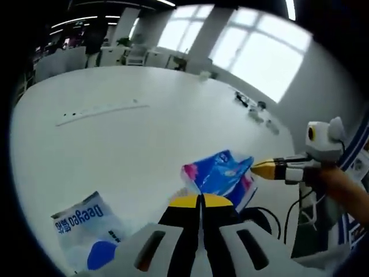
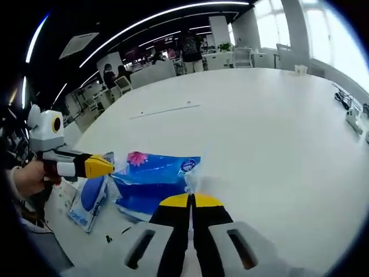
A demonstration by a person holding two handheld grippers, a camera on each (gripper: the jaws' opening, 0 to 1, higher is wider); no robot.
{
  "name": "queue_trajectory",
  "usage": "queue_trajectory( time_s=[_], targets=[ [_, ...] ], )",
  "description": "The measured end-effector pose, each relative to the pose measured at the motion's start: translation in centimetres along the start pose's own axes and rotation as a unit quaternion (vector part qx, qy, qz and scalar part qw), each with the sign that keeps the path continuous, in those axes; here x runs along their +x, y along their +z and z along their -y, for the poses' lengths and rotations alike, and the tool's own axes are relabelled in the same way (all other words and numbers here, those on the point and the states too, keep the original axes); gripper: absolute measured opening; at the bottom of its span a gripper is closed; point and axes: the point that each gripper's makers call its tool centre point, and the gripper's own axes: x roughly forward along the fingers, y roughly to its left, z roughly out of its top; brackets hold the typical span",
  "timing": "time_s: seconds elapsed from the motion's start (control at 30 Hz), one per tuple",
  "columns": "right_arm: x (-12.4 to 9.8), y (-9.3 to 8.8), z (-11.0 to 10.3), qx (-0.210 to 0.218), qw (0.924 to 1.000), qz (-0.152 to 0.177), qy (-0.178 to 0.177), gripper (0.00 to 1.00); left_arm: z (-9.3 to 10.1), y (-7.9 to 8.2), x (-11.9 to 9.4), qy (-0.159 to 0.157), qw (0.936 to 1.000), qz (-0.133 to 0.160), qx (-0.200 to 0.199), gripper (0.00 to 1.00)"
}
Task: Arrange the tabletop items into an orderly group along one side of the table until the central work area is clear of visible clutter.
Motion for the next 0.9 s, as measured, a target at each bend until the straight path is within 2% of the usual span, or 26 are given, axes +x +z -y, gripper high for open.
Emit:
queue_trajectory(
  time_s=[0.53, 0.9],
  targets=[
    [1.1, -1.4, 1.1, 0.019, 0.9998, -0.010, 0.001, 0.00, -0.2, -0.9, 1.4, -0.001, 0.9999, -0.016, 0.006, 0.00],
    [1.5, -1.2, 1.6, 0.023, 0.9997, -0.012, 0.002, 0.00, -0.5, -1.0, 2.0, -0.001, 0.9997, -0.020, 0.010, 0.00]
  ],
)
